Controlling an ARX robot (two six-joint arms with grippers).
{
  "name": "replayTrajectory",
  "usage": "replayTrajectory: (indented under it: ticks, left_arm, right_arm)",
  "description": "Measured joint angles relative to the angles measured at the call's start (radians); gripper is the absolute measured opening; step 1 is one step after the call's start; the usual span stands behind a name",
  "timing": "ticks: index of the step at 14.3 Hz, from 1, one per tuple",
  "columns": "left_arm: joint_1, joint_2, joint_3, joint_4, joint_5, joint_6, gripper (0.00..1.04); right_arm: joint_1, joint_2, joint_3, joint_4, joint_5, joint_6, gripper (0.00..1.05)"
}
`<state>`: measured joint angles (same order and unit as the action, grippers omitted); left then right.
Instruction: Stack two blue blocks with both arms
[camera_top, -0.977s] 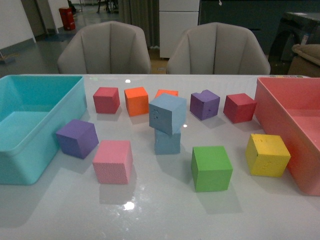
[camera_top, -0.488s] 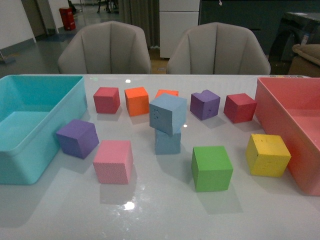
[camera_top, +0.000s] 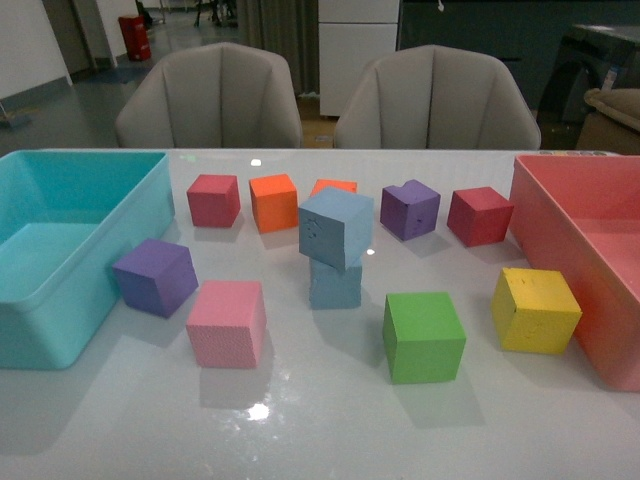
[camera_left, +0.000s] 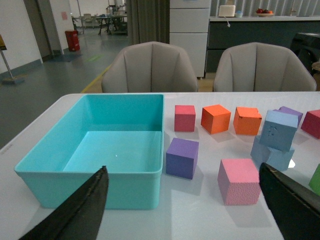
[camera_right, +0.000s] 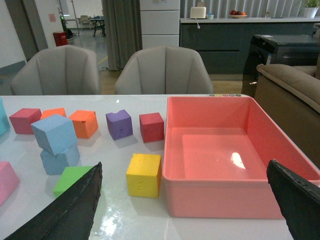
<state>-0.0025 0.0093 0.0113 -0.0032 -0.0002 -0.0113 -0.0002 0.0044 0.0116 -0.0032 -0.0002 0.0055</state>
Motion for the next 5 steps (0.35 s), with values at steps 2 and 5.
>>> replayTrajectory:
  ticks: [2, 5]
  left_arm:
    - [0.0, 0.0, 0.0, 0.0, 0.0, 0.001, 0.99]
    - [0.0, 0.0, 0.0, 0.0, 0.0, 0.001, 0.98]
  right_arm:
    - [0.0, 0.0, 0.0, 0.0, 0.0, 0.0, 0.98]
    - [0.0, 0.0, 0.0, 0.0, 0.0, 0.0, 0.98]
